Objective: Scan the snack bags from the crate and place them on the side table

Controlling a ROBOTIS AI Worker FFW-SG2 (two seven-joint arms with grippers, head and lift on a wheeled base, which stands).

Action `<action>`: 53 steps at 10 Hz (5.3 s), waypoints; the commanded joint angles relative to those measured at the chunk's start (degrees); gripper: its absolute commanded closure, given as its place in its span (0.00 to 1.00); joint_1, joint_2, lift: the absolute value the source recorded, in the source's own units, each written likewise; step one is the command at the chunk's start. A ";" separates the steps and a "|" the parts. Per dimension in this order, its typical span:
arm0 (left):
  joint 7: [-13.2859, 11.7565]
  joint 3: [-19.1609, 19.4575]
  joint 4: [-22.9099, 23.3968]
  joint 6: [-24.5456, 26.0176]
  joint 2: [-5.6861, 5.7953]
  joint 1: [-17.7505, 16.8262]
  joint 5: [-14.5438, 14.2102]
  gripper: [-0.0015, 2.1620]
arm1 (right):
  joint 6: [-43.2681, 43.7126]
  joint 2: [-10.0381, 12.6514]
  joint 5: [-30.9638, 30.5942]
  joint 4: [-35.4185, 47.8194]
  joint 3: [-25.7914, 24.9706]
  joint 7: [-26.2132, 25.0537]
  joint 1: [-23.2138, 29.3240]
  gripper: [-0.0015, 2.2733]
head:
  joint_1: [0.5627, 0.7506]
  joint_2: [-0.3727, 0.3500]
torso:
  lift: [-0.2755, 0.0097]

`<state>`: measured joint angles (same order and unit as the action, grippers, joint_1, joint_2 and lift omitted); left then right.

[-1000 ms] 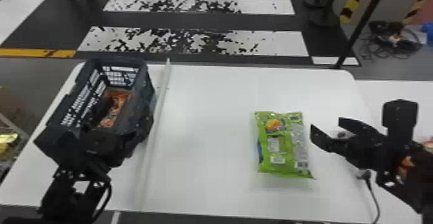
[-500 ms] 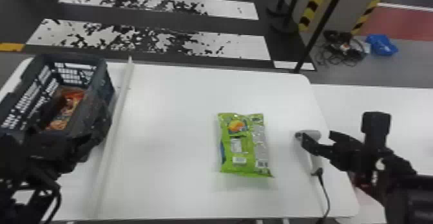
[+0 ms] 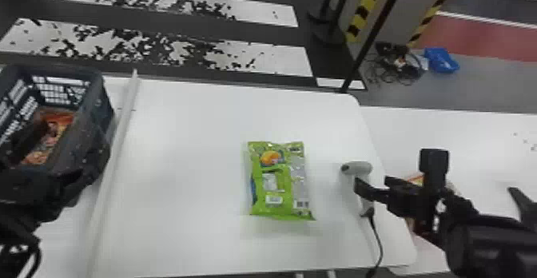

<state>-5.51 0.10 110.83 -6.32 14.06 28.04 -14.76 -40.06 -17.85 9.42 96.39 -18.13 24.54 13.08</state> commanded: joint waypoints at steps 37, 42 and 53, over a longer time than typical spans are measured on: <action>0.33 0.26 -0.26 0.13 0.09 0.18 -0.18 0.05 | -36.01 6.68 3.32 31.06 3.18 0.60 10.30 0.99 | 0.70 0.50 | 0.79; 0.24 0.26 -0.17 0.13 0.27 0.18 -0.27 0.05 | -24.59 3.87 3.32 19.02 -0.33 -1.16 2.56 0.99 | 0.70 0.40 | 0.79; 0.24 0.34 0.35 0.13 0.00 0.62 -0.27 0.05 | -15.62 -2.28 -2.13 -4.36 7.58 -3.80 -9.57 0.99 | 0.70 0.24 | 0.79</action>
<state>-5.27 0.41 111.18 -6.19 14.06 28.60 -15.03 -55.87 -20.09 7.59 92.65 -11.12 20.77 3.75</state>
